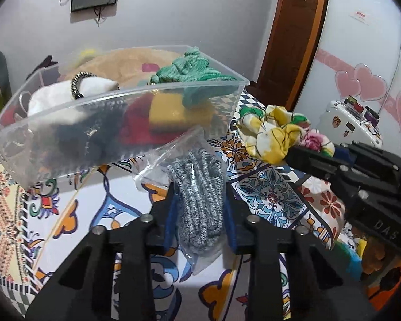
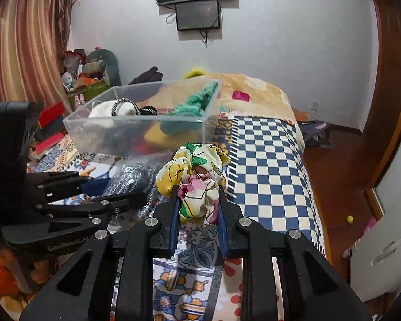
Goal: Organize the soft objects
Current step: 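Carry the scrunchie and glove bag into the clear box and open both tools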
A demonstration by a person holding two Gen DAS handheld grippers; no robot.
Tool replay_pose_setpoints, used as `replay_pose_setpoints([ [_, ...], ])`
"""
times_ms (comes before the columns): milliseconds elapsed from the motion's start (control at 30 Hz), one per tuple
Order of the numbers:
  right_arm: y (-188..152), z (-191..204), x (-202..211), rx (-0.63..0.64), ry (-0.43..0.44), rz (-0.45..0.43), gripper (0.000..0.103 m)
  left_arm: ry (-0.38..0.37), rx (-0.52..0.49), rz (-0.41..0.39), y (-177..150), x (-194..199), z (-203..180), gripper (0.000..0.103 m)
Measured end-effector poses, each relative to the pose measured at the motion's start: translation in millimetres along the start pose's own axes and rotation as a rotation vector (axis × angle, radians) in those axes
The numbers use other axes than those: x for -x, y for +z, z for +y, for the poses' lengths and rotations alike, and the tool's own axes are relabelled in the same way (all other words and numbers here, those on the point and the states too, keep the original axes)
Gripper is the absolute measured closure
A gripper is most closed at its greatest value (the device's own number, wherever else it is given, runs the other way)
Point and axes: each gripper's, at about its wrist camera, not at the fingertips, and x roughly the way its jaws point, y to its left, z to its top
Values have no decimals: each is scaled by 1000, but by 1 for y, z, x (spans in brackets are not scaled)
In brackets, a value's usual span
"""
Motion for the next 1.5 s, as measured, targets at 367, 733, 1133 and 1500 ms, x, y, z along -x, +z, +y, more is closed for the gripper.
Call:
replay_pose_setpoints([
  [367, 20, 14, 19, 21, 10, -77, 82, 27, -12, -136, 8, 51, 6, 76],
  [733, 63, 41, 16, 95, 17, -169, 82, 102, 33, -288, 44, 107, 53, 76],
  [1133, 89, 56, -9, 101, 21, -207, 82, 196, 86, -299, 81, 92, 99, 75],
  [1500, 94, 58, -45, 80, 33, -130, 82, 275, 88, -216, 86, 45, 117, 75],
])
